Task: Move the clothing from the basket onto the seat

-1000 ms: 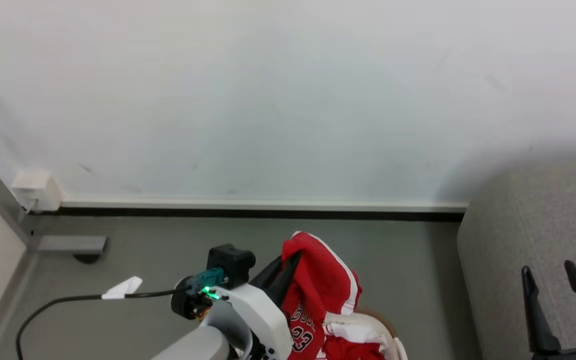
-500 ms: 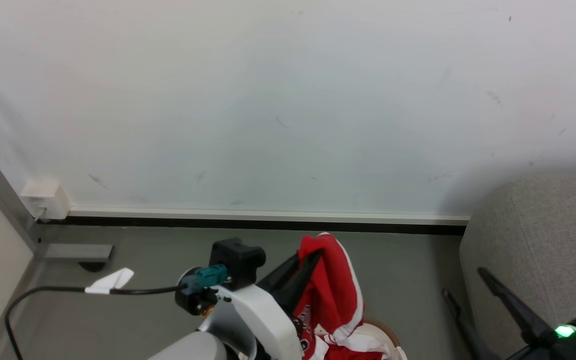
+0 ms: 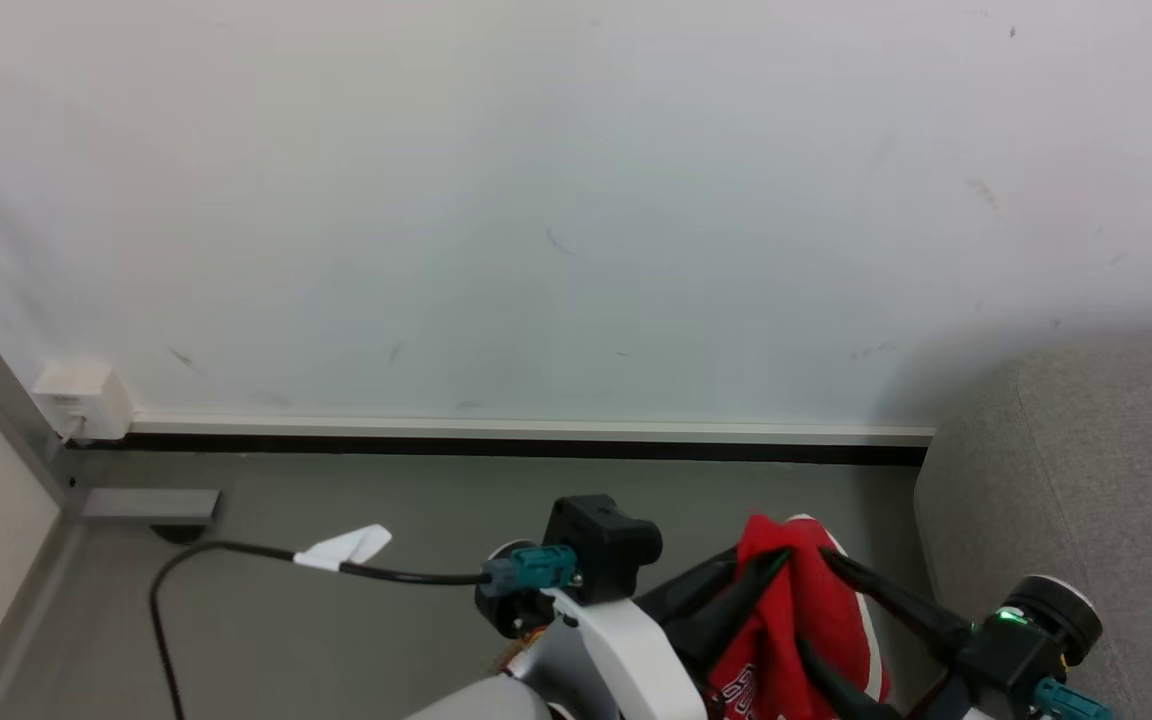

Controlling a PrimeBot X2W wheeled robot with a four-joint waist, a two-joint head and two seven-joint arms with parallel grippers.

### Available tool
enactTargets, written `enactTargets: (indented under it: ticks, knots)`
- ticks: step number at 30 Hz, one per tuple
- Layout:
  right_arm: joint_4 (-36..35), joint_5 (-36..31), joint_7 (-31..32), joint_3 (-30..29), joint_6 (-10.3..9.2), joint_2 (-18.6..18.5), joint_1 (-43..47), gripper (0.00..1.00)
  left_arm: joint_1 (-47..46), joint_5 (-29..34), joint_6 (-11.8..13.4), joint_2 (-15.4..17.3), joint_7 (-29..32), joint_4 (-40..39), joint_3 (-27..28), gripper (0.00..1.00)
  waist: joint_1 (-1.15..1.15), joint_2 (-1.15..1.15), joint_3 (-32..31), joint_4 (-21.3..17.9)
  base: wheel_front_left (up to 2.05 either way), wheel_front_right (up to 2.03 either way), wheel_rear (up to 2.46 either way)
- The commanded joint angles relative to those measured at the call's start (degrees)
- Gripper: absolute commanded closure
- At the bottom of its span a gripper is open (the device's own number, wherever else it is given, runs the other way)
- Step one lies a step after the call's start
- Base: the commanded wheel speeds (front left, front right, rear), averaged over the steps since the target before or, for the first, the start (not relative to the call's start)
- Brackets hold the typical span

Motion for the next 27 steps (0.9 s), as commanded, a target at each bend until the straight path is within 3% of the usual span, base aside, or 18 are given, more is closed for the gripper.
enactTargets:
  ticks: [1,3,4,5,9,10,12,27]
  knots:
    - [1.5,1.6,0.5,1.8,-0.12,0.4,-1.8,0.0,-0.7,-1.0,-0.7,-0.8,0.0,0.3,-0.3,1.0,0.0,0.0,0.0,-0.1,0.0,0.0,0.0]
    - [3.1,3.5,0.4,3.6,-0.12,1.2,-3.1,0.0,-0.6,-1.4,-1.4,-1.7,-0.3,0.7,-0.7,1.0,0.0,0.0,0.1,-0.1,0.0,0.0,0.0]
    - [3.6,4.6,-0.2,4.3,-0.12,1.6,-3.7,0.55,-0.4,-1.7,-1.7,-2.1,-0.6,1.1,-0.7,1.0,0.0,0.0,0.1,-0.2,0.0,0.0,0.0]
    - [4.5,6.1,-0.5,4.4,-0.12,1.9,-4.1,1.0,-0.4,-1.6,-1.8,-2.3,-0.8,1.7,-0.9,1.0,0.0,0.0,0.1,-0.2,0.0,0.0,0.0]
    - [7.3,9.5,-1.8,2.8,-0.12,3.1,-4.6,1.0,0.1,-1.2,-1.6,-3.0,-2.2,4.2,-0.7,1.0,0.0,0.0,0.5,-0.9,0.0,0.0,0.0]
    - [7.8,9.8,-2.1,2.0,-0.12,3.0,-4.7,1.0,0.4,-1.1,-1.6,-3.1,-2.8,4.8,-0.7,0.92,0.0,0.0,0.5,-1.2,0.0,0.0,0.0]
    - [8.4,10.5,-2.4,0.7,-0.12,2.9,-4.6,1.0,0.8,-1.4,-1.6,-3.6,-3.9,5.9,-0.2,0.0,0.0,0.0,0.9,-2.1,0.0,0.0,0.0]
    - [5.2,10.6,-3.7,-11.5,-0.12,0.3,-5.1,1.0,-2.5,1.3,-2.9,-6.3,-8.3,13.6,-0.9,0.0,0.0,0.0,8.9,-16.6,0.0,0.0,0.0]
